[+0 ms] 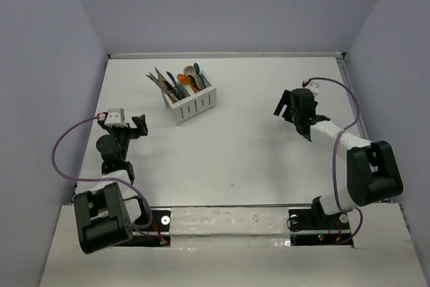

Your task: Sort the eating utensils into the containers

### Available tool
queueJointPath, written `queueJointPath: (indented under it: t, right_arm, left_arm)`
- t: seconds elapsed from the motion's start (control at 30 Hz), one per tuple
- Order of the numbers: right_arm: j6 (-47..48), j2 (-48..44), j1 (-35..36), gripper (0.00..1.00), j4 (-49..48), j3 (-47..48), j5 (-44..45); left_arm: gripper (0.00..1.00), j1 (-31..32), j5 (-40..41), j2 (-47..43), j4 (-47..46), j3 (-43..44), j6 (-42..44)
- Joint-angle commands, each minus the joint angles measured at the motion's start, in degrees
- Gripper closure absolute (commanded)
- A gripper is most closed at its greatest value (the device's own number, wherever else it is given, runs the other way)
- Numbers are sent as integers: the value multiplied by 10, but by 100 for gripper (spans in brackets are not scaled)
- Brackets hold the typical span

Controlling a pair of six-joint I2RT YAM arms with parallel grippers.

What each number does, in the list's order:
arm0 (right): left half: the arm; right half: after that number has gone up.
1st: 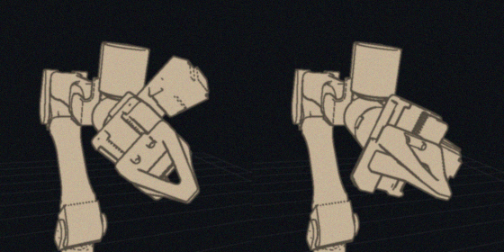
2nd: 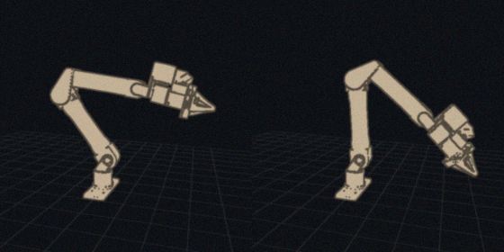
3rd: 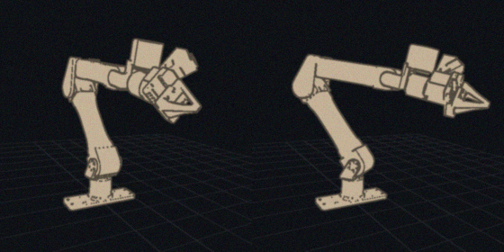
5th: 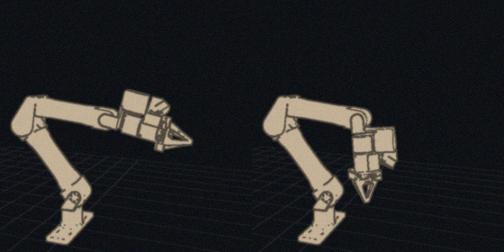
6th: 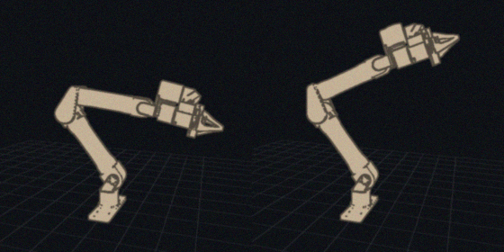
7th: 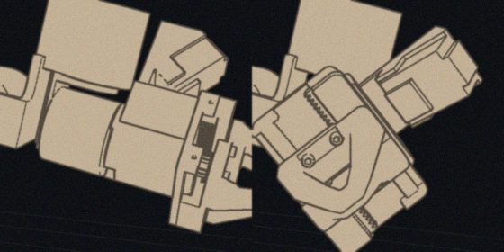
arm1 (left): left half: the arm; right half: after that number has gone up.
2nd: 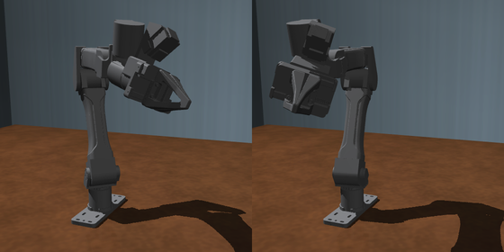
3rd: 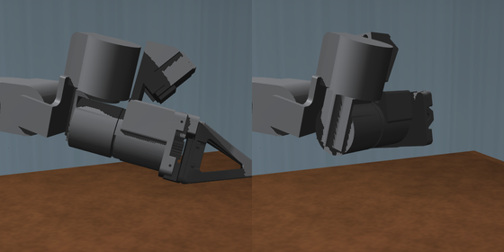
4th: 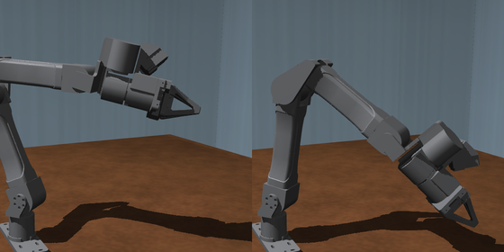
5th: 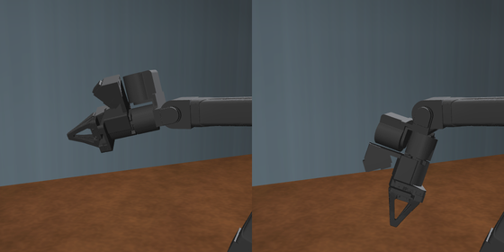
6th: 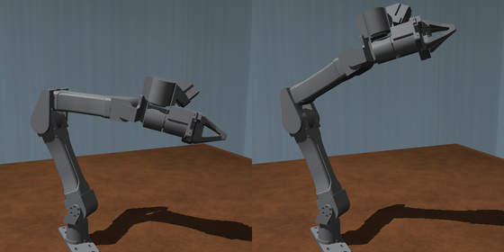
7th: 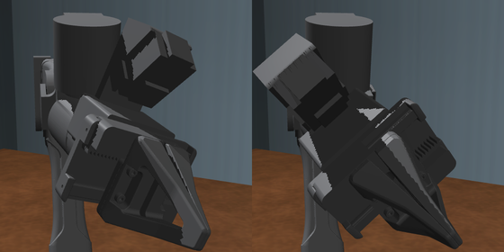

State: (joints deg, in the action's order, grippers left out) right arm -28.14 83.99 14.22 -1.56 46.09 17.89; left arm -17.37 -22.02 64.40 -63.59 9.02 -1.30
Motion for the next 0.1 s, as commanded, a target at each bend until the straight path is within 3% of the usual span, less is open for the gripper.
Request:
queueJointPath:
  t: [0.0, 0.07]
  right_arm:
    - [-17, -21, -2, 16, 11, -5, 33]
    - [-17, -30, -2, 15, 2, -14, 42]
  left_arm:
    - [1, -1, 5, -7, -34, 11, 10]
    - [1, -1, 5, -8, -35, 10, 10]
